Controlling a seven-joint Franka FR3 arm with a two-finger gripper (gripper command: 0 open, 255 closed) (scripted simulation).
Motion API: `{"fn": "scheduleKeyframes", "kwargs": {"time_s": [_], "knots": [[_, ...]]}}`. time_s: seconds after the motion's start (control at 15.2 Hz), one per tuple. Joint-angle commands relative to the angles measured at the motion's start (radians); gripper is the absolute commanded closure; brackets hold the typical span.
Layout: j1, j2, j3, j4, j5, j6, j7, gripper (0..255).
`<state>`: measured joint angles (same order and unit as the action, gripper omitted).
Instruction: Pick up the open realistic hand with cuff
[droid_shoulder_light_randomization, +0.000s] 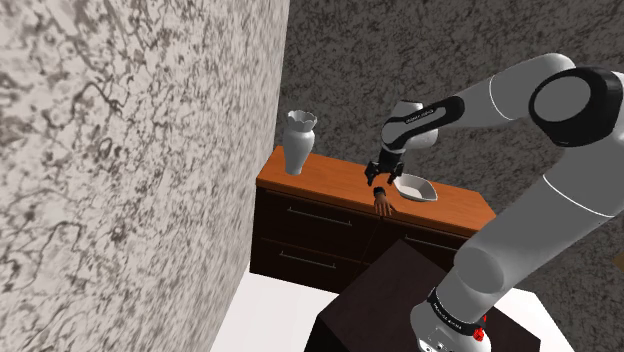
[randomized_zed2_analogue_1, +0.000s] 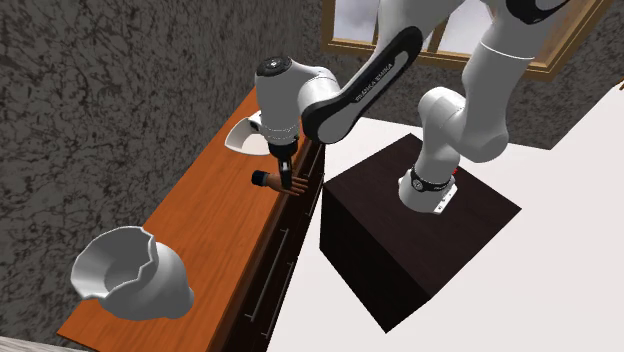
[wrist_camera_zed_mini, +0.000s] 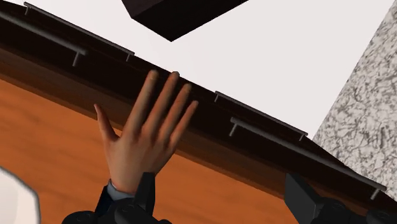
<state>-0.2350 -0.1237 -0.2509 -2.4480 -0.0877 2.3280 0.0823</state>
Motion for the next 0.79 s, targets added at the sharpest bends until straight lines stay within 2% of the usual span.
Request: {"fn": "scheduleKeyframes", "kwargs": {"time_s": [0.0,0.53,0.73], "knots": [[-0.017,0.069,-0.022,0.028,0.008,0.045,-0.012,0],[-0.087,0.331,-0.071,0.147,0.086,0.193,-0.058,0],[-0.092,0.366,-0.064,0.144,0.102,0.23,-0.068,0]]}}
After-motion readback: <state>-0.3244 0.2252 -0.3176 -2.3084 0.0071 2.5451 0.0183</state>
